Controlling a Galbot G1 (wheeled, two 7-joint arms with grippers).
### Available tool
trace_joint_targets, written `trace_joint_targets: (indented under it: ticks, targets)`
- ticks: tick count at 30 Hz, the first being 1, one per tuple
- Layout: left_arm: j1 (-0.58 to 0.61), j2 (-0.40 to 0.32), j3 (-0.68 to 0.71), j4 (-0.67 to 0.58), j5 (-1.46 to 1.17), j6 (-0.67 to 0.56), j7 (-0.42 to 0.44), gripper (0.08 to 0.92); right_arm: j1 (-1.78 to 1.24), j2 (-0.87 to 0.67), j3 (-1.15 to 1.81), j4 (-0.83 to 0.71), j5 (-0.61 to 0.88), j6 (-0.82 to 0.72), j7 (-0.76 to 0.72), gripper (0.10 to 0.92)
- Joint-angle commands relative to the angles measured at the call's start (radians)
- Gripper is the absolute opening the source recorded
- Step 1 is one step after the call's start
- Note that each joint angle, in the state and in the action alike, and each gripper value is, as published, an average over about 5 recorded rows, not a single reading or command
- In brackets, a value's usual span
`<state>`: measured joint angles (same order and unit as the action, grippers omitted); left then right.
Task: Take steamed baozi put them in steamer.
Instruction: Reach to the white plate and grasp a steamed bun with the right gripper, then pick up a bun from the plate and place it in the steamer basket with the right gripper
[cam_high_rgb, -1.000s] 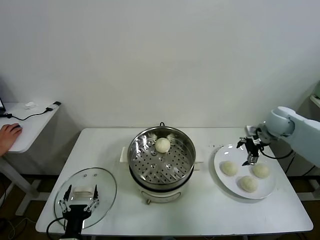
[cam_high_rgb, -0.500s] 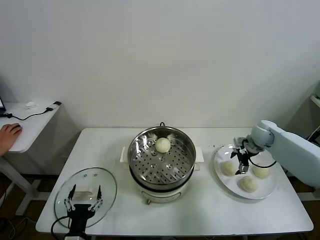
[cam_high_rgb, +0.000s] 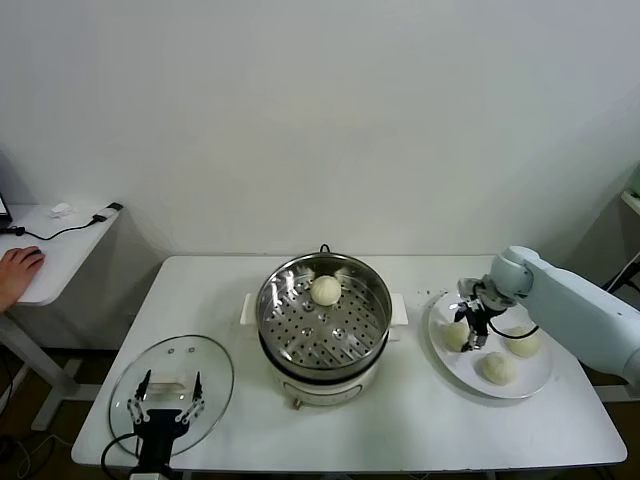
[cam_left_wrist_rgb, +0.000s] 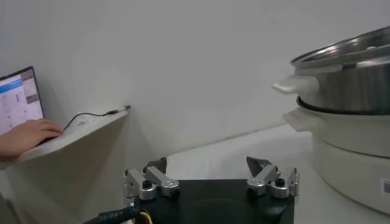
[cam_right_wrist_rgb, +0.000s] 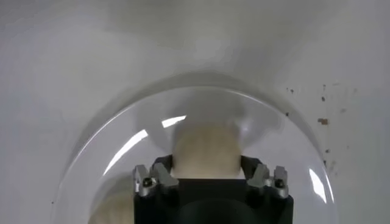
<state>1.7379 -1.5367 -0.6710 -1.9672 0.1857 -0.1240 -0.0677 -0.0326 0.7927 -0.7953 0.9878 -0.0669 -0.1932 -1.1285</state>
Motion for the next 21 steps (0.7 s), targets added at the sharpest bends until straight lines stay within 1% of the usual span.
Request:
trace_joint_targets:
  ticks: [1, 7, 12, 16, 19, 21]
  targets:
    - [0.003, 0.001, 0.000, -0.002, 0.003, 0.000, 0.002, 0.823, -0.008, 0.014, 0.003, -0.023, 0.004, 0.002, -0.001, 0.594]
    - [0.008, 0.002, -0.001, -0.003, 0.001, -0.004, 0.001, 0.823, 0.000, -0.010, 0.005, -0.003, 0.044, -0.003, -0.001, 0.550]
    - [0.012, 0.007, -0.001, -0.005, -0.006, -0.006, 0.001, 0.823, 0.067, -0.070, -0.009, 0.056, 0.120, -0.015, -0.003, 0.543]
    - [0.011, 0.011, 0.006, -0.002, -0.014, -0.010, 0.001, 0.823, 0.284, -0.122, -0.146, 0.118, 0.252, -0.036, -0.009, 0.539]
    - [0.010, 0.009, 0.017, 0.005, -0.020, -0.017, 0.000, 0.823, 0.550, -0.125, -0.350, 0.165, 0.408, -0.058, -0.003, 0.541]
    - [0.012, 0.008, 0.025, 0.006, -0.021, -0.022, 0.000, 0.823, 0.697, -0.101, -0.475, 0.191, 0.509, -0.073, 0.002, 0.542]
